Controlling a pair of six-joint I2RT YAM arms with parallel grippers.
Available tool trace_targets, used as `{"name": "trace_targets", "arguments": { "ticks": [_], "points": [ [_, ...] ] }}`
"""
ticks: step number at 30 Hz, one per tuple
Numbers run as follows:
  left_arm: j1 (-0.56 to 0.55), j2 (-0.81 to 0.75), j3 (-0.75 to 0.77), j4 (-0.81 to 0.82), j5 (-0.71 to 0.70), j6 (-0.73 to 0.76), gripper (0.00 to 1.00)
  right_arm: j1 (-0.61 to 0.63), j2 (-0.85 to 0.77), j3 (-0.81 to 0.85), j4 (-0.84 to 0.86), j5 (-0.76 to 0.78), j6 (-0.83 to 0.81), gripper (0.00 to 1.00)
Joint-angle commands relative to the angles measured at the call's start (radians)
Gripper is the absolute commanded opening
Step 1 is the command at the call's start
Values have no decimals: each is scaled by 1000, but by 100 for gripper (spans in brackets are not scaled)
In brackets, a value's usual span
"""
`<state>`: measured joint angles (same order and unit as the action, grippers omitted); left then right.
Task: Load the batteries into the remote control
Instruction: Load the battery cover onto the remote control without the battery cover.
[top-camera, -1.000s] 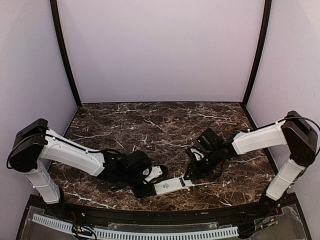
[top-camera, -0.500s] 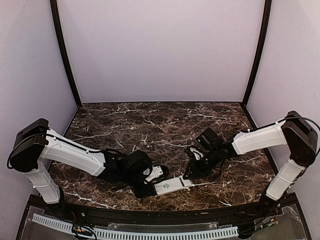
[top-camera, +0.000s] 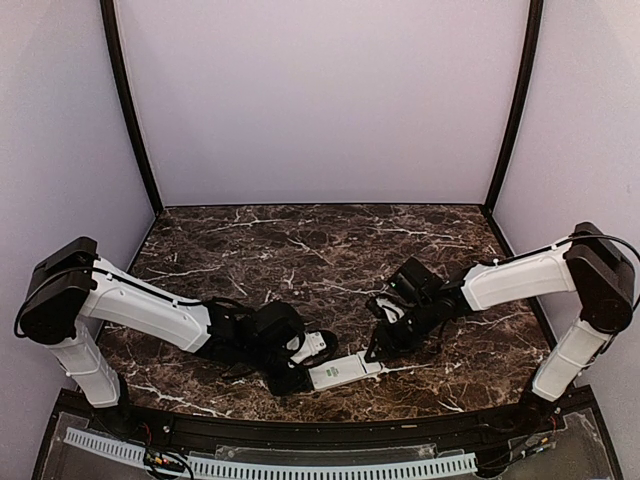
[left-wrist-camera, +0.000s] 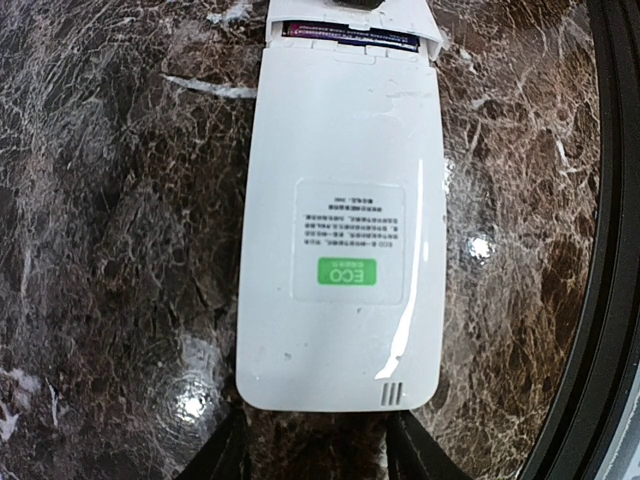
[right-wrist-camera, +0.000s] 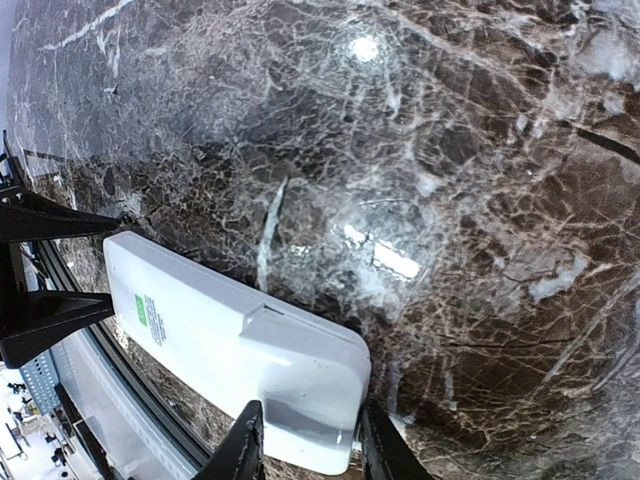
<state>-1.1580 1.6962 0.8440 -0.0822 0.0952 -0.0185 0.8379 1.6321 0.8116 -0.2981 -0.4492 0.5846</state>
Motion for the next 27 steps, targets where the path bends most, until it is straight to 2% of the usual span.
{"name": "trace_targets", "arguments": {
  "ticks": [1, 9, 15, 27],
  "points": [
    [-6, 22, 0, -17, 20, 6, 45, 22, -4, 44, -46, 54, -13, 31],
    [-6, 22, -2, -17, 22, 7, 45, 36, 4, 79, -108, 115, -36, 32],
    [-6, 22, -3, -18, 21, 8, 45, 47, 16, 91, -110, 113, -43, 35],
    [-6, 23, -6, -14, 18, 8, 45, 85, 55, 101, -129, 179, -43, 35]
  ]
}}
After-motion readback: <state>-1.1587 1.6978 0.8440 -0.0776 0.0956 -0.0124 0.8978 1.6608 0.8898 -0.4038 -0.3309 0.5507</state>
